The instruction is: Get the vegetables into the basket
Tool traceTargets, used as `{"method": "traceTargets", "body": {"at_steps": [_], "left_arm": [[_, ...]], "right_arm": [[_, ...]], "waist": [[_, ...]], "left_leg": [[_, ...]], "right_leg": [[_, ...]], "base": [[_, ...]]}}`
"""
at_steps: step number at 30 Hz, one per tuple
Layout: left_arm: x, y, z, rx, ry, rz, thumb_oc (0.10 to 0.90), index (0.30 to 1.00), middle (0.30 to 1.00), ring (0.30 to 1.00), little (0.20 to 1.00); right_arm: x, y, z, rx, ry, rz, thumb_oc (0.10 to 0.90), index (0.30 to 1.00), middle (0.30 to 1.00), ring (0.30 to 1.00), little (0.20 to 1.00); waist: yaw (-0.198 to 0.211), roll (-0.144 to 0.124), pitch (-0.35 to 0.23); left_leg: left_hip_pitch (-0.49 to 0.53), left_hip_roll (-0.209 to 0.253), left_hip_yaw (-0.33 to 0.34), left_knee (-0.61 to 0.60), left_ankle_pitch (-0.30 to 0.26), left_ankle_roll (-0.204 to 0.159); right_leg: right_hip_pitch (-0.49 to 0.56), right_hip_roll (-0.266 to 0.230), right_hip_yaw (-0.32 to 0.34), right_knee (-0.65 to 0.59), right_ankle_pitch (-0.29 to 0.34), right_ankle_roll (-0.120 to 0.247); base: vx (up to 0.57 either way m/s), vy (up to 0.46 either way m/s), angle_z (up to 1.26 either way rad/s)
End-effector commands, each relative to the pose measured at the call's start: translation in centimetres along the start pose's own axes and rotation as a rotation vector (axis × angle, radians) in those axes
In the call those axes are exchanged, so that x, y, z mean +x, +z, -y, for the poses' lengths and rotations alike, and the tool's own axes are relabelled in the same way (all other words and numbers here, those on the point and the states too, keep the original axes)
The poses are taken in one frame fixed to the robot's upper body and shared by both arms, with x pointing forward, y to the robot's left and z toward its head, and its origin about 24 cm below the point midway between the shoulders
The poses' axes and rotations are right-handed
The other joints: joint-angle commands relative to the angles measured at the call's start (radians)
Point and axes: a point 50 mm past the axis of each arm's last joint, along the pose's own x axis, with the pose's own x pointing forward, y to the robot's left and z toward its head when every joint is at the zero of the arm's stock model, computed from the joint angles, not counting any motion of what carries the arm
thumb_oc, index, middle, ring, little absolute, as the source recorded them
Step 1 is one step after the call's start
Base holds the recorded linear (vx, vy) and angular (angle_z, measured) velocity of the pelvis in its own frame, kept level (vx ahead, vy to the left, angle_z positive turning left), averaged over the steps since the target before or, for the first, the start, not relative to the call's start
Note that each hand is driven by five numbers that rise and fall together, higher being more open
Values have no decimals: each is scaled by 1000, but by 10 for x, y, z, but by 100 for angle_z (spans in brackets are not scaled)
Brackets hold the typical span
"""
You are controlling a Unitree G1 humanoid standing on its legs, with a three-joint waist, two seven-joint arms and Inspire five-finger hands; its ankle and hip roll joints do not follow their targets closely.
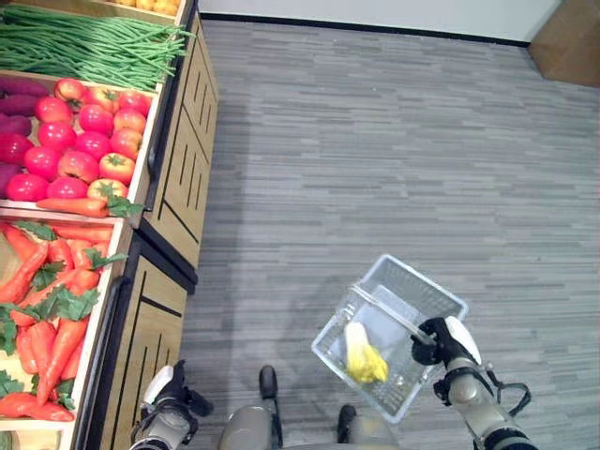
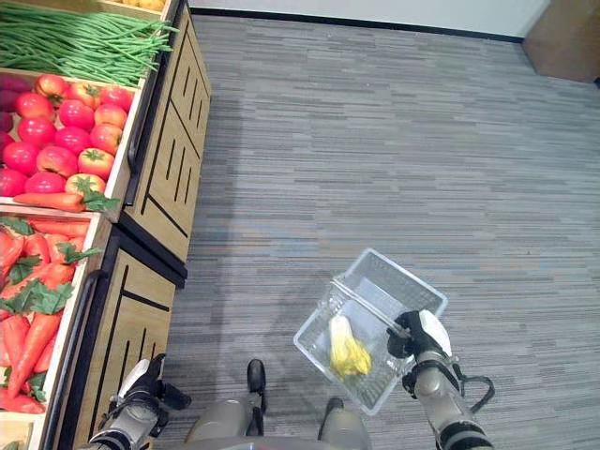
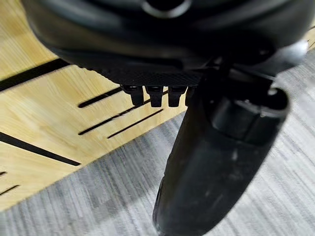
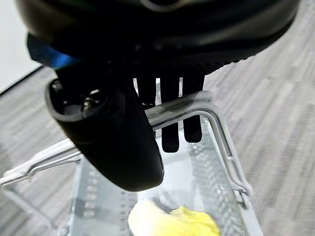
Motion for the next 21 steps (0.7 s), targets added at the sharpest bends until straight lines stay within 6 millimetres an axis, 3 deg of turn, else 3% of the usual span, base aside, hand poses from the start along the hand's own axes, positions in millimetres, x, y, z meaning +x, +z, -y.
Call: {"method": "traceTargets", "body": {"at_steps": [1,5,7,10,16,19,20,21], "left_arm": [[-2,-21,-4,32,19,-55,900,1000,1000,1000,1000],[-2,-22,-3,41,13,-62,900,1000,1000,1000,1000],[-2,-21,-2,51,9,-59,900,1000,1000,1000,1000],[-3,-20,1,49,0,-52,900,1000,1000,1000,1000],[-4,-23,4,24,-7,-68,900,1000,1000,1000,1000],[-8,-30,11,-12,-19,-102,900,1000,1000,1000,1000],[-7,-27,12,-30,-17,-105,900,1000,1000,1000,1000],[-7,-24,12,-35,-15,-98,900,1000,1000,1000,1000]], "right_arm": [[7,20,39,-22,-149,130,400,300,300,300,300],[7,24,41,-14,-152,147,400,300,300,300,300],[8,27,43,-14,-162,160,400,300,300,300,300],[8,28,45,-20,-164,169,400,300,300,300,300],[7,27,44,-31,-151,169,400,300,300,300,300],[5,22,51,-39,-160,167,400,300,300,300,300],[4,18,53,-52,-161,162,400,300,300,300,300],[3,17,56,-53,-167,165,400,300,300,300,300]], "waist": [[3,-2,9],[-16,4,30],[-32,-6,39],[-47,-7,43],[-47,-17,25],[-50,8,-20],[-46,16,-20],[-47,15,-18]], "left_leg": [[-15,34,-33,89,-78,-39],[27,34,-54,82,-97,-45],[54,29,-78,93,-121,-59],[90,27,-104,100,-148,-71],[139,21,-138,126,-197,-90],[168,93,-187,150,-145,-139],[150,123,-203,210,-83,-170],[134,132,-200,247,-56,-178]], "right_leg": [[3,13,-14,-105,202,16],[-54,34,-24,-181,188,12],[-92,25,-6,-313,223,31],[-122,13,26,-396,271,49],[-106,9,-5,-410,287,51],[-75,82,-42,-372,220,1],[-56,115,-56,-371,185,-30],[-47,119,-64,-374,175,-39]], "base": [[110,70,-3],[150,-17,10],[213,-108,26],[213,-106,34],[209,-145,32],[451,-504,31],[353,-482,46],[230,-341,21]]}}
